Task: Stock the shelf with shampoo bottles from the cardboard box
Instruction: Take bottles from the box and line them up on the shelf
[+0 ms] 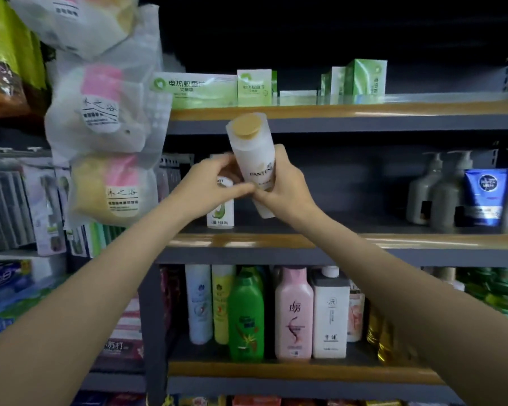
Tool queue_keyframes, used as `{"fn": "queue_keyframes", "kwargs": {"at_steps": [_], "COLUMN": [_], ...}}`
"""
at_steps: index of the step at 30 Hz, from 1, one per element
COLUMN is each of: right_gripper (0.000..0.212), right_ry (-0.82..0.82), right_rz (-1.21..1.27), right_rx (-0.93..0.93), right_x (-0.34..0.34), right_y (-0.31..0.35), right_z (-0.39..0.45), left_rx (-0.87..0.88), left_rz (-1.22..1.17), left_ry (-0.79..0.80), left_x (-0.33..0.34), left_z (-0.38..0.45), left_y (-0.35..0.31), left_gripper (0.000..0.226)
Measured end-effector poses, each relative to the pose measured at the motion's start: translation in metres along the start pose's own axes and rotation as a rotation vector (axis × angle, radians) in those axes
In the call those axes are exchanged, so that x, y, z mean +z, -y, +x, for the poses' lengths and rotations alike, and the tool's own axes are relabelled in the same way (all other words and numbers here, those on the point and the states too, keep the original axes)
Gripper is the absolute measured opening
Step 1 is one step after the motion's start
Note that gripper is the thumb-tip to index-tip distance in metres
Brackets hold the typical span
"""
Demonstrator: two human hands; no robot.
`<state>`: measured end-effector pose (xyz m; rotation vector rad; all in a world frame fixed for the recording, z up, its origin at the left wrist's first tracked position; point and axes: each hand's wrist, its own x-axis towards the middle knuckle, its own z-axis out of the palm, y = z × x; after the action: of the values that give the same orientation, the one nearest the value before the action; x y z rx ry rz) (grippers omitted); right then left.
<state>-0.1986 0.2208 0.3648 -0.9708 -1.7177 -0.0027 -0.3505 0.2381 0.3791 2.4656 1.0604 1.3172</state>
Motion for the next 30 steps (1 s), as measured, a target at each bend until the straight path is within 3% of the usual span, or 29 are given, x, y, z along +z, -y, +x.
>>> {"fn": "queue_keyframes", "kwargs": {"at_steps": [2,4,6,11,16,21,23,30], "right_gripper": [0.042,0.044,0.048,0.049,0.047,0.054,0.043,0.036], "right_ry": [0.062,0.139,0.190,0.182,0.183,0.324,0.356,0.280], "right_rz": [-0.045,-0.070,-0.096,-0.072,0.125,-0.013,-0.083,0.013], "right_rx": [-0.013,0.045,0.129,0.343,0.536,0.579,0.593,0.696], "right_x": [-0.006,-0.007,0.002,0.038,0.056,0.053,0.048,0.061], "right_y": [-0.017,-0.036,-0.051,-0.075,-0.096,-0.105,-0.103,-0.105], "right_z": [0.011,0.021,0.031,0.055,0.072,0.077,0.077,0.085], "left_rx": [-0.132,-0.282,-0.401,-0.609,-0.703,-0.713,-0.707,-0.752], "left_rz": [0.102,0.134,0.141,0.098,-0.005,0.033,0.070,0.225], "left_ry": [0.047,-0.041,-0.120,-0.039,-0.028,0.018,0.038,0.000], "left_x": [-0.001,0.002,0.009,0.034,0.044,0.051,0.054,0.068], "left_z": [0.006,0.015,0.027,0.062,0.077,0.078,0.080,0.093], "left_y": [0.030,0.055,0.070,0.086,0.106,0.116,0.118,0.117], "left_gripper": [0.029,0.032,0.042,0.074,0.080,0.075,0.077,0.083]}}
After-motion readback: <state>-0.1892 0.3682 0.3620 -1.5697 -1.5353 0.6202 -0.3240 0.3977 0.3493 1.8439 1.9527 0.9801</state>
